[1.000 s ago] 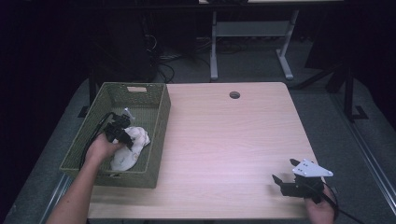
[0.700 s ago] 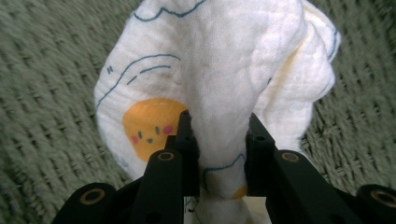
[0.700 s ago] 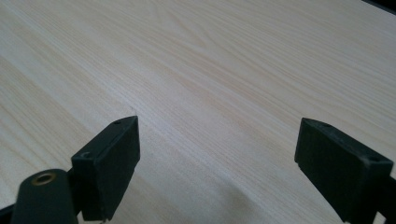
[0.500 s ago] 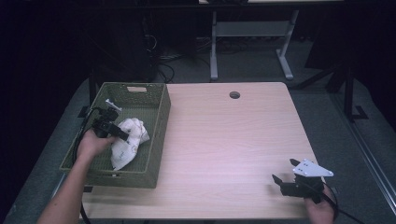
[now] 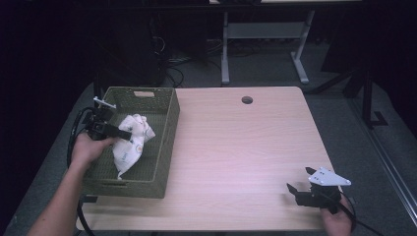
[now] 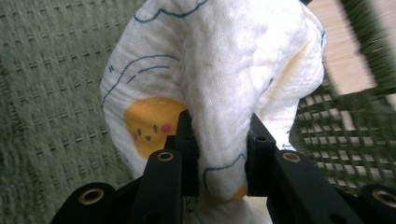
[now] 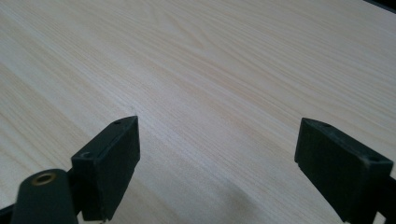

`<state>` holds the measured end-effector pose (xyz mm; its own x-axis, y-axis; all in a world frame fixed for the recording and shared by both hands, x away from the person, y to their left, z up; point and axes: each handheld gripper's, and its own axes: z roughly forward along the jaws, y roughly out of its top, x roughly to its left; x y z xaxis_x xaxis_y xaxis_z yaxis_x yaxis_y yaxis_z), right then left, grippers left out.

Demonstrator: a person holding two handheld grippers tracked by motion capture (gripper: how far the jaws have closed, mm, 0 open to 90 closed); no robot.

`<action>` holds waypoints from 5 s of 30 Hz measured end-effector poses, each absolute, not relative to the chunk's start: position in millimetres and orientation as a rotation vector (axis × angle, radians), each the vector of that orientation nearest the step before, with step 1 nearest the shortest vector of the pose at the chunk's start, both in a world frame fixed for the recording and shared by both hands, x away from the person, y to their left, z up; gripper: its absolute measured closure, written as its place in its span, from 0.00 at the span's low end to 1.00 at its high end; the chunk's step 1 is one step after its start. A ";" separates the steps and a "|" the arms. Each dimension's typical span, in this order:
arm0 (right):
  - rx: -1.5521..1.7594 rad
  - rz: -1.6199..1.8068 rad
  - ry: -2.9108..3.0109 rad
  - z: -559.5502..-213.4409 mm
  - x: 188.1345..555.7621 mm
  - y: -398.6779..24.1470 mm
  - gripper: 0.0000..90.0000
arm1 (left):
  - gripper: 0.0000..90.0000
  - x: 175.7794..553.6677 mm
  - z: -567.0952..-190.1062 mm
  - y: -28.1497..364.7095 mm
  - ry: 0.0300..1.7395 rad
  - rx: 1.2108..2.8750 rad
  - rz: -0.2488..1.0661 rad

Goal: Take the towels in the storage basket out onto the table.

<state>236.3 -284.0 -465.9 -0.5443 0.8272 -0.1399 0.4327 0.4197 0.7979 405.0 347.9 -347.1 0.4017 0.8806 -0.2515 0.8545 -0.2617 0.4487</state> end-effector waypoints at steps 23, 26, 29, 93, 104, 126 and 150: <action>1.070 0.981 2.152 -465.8 236.2 -283.0 0.15 | 0.79 392.9 -319.7 354.3 1.369 1.978 0.029; 1.070 0.980 2.152 -466.0 236.3 -283.0 0.15 | 0.79 391.3 -316.3 353.8 1.352 1.960 0.027; 1.071 0.980 2.152 -465.8 236.0 -283.1 0.15 | 0.79 389.3 -311.6 353.9 1.336 1.922 0.007; 1.079 1.020 2.107 -461.9 231.4 -288.7 0.15 | 0.76 386.8 -260.8 186.1 1.012 2.055 -0.073; 1.085 1.028 2.100 -460.9 230.6 -289.4 0.15 | 0.76 388.3 -268.0 157.7 0.976 2.132 -0.063; 1.068 1.029 2.103 -460.1 230.4 -289.7 0.15 | 0.75 393.4 -305.8 99.1 0.963 2.246 -0.068; 1.066 1.039 2.096 -458.2 229.9 -291.4 0.15 | 0.77 410.8 -365.2 55.0 1.062 2.282 -0.099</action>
<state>229.9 -291.4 -458.2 -0.5249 0.8409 -0.1318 0.4040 0.3824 0.8310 410.8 55.0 -365.2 0.6751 0.6692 -0.3103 0.7151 -0.4904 0.4982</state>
